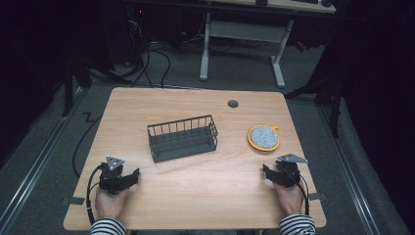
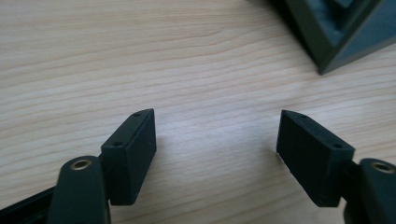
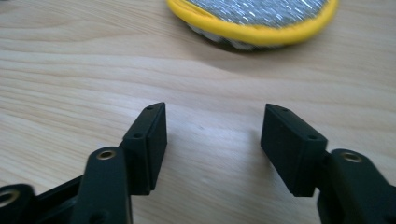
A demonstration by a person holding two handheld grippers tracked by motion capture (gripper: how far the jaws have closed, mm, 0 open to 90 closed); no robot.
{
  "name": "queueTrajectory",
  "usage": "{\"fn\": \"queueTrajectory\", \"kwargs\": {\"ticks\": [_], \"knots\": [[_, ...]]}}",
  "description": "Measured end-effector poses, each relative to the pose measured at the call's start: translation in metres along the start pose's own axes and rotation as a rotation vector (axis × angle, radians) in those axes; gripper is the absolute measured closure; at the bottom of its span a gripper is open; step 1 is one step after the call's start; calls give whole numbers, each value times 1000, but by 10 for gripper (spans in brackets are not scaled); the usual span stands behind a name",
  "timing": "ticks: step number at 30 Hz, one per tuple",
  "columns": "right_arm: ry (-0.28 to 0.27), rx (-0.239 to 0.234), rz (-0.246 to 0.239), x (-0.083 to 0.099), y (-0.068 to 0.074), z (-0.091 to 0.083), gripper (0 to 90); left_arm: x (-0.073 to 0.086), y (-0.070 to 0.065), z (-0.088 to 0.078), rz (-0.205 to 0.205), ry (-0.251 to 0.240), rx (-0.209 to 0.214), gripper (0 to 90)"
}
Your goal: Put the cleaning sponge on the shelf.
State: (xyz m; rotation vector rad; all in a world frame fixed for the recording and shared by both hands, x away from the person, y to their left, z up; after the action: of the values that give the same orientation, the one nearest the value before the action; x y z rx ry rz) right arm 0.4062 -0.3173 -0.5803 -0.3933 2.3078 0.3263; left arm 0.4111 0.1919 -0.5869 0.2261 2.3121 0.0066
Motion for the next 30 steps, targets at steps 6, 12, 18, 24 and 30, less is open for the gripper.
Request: {"fn": "queueTrajectory", "kwargs": {"ticks": [6,12,18,24,30], "knots": [[-10,-64,-78,-20,26,1,509,-11,-15,-9,56,-31,38,320],[-27,-165,-135,-47,61,9,581,-26,-32,-15,85,-46,70,376],[1,-257,-166,-65,90,28,612,-37,-48,-14,112,-49,101,440],[24,-304,-165,-80,107,52,616,-44,-57,-5,105,-26,124,467],[15,-326,-127,-94,116,72,631,-45,-61,4,72,-7,147,577]]}}
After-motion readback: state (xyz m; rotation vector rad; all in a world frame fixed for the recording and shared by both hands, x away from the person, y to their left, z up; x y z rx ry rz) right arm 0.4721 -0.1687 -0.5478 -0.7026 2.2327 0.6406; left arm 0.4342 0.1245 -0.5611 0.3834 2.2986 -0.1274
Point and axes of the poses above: each handheld gripper's, and its own axes: z roughly forward along the jaws, x roughly out of its underside, y roughly to its left, the point moved 8 cm from there along z, roughly forward along the jaws, and after that the axes turned 11 degrees about -x, right-handed, at the moved point
